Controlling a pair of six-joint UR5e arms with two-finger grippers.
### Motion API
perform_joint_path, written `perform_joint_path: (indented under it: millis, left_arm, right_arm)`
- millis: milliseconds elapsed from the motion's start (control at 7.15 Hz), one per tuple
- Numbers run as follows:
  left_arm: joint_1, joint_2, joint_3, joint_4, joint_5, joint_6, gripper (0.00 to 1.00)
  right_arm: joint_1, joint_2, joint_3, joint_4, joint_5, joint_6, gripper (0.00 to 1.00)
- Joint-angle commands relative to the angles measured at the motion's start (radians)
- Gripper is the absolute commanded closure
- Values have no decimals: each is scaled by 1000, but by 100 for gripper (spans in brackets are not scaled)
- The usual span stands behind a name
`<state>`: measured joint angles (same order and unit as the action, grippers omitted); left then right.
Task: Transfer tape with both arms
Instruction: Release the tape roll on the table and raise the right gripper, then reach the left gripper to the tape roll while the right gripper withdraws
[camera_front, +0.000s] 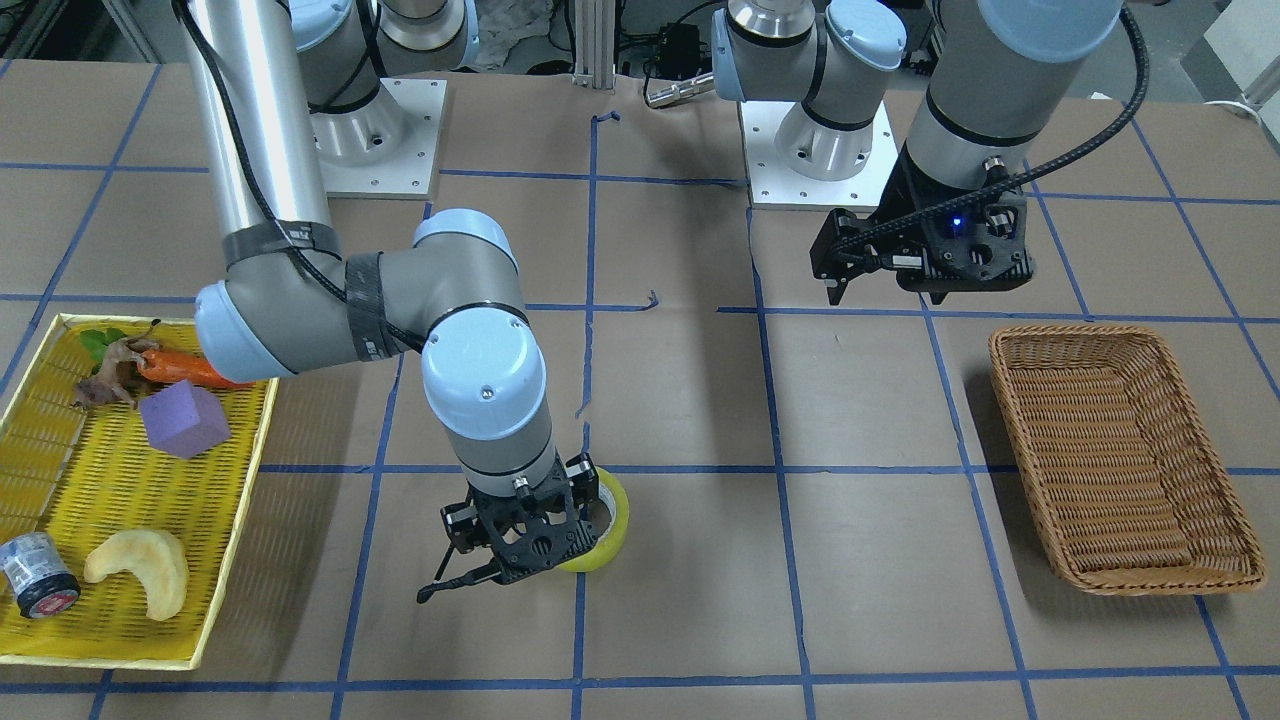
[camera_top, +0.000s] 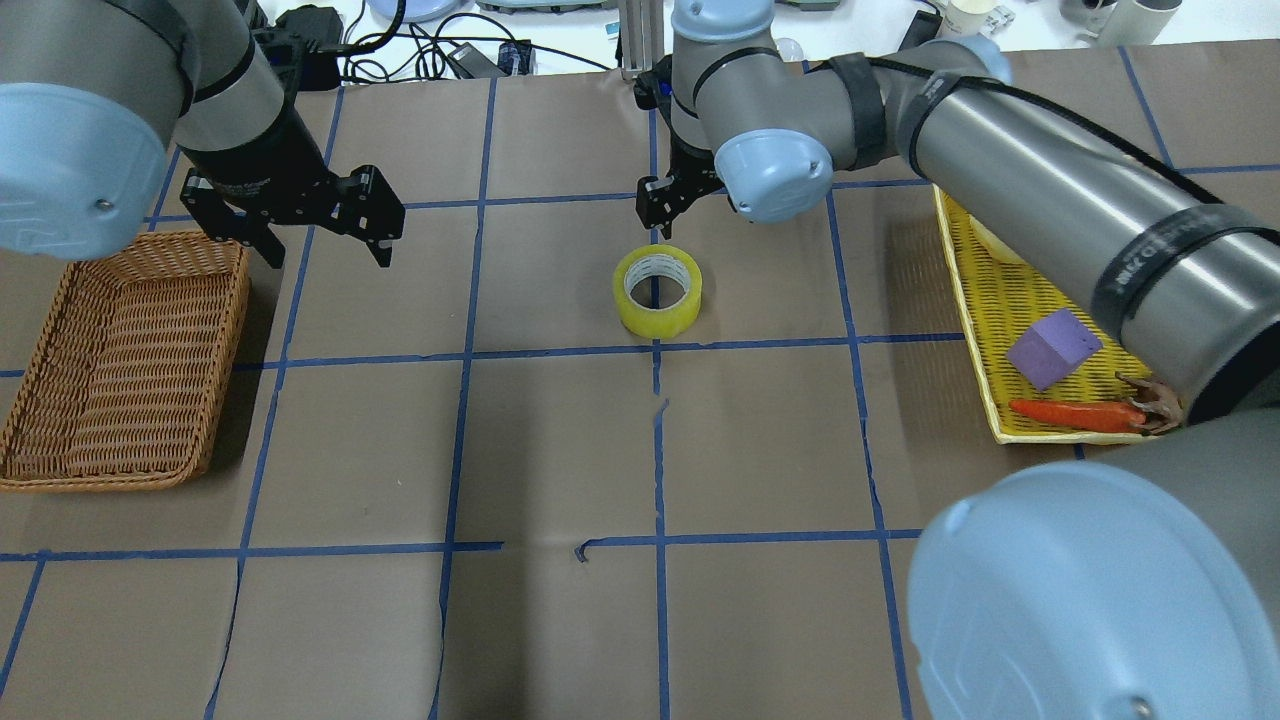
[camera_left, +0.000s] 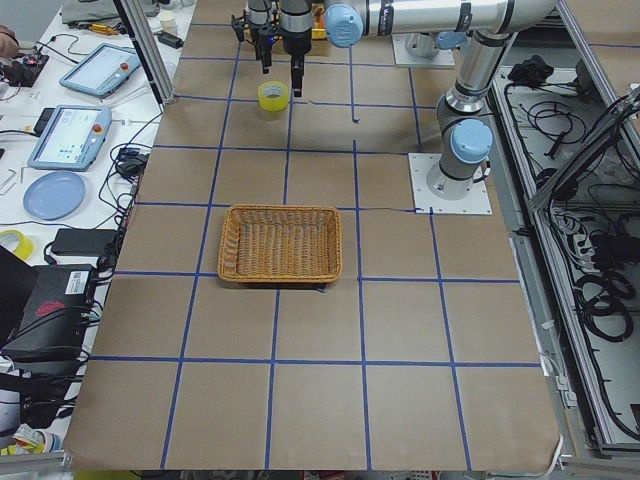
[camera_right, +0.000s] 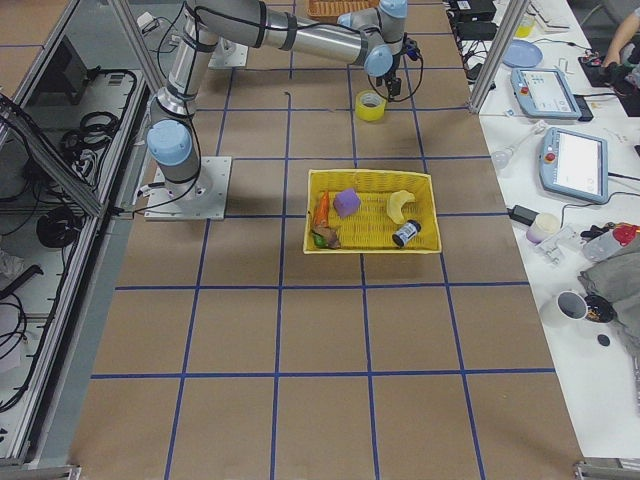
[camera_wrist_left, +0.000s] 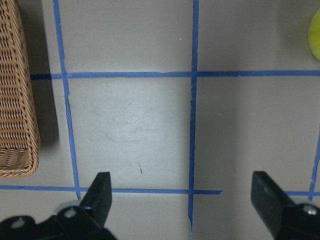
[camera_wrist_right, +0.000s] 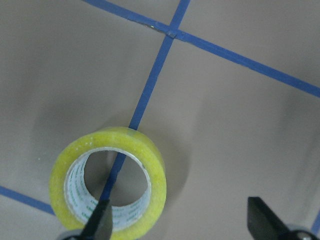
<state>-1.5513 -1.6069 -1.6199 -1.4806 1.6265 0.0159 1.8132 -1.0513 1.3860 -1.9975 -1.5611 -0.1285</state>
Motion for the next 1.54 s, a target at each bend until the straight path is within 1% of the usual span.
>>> perform_joint_path:
  millis: [0, 280, 420, 559, 699, 839, 979, 1119, 1259, 1399]
  left_arm:
    - [0, -18, 0, 32, 1, 6, 0]
    - [0, -79, -3, 208, -5, -7, 0]
    - [-1, -109, 0, 267, -16, -8, 0]
    - [-3, -145, 3, 334, -34, -61, 0]
    - [-9, -178, 5, 361, -93, -126, 0]
    - [-16, -215, 8, 415, -137, -135, 0]
    - [-26, -281, 2, 521, -272, -211, 0]
    - [-59, -322, 5, 545, -305, -309, 0]
    - [-103, -361, -1, 542, -298, -418, 0]
    - [-162, -378, -3, 543, -249, -520, 0]
  right_arm:
    - [-92, -161, 2, 205, -2, -13, 0]
    - [-136, -277, 8, 342, -5, -10, 0]
    - [-150, -323, 7, 398, -7, -8, 0]
    - [-155, -358, 8, 405, -2, 1, 0]
    - [-157, -368, 7, 405, 9, 3, 0]
    - [-160, -368, 2, 402, 9, 3, 0]
    - [-160, -371, -10, 402, 9, 4, 0]
    - [-160, -386, -10, 405, -2, 3, 0]
    - [-160, -389, -5, 407, -2, -2, 0]
    - [-161, -394, -10, 461, 3, 3, 0]
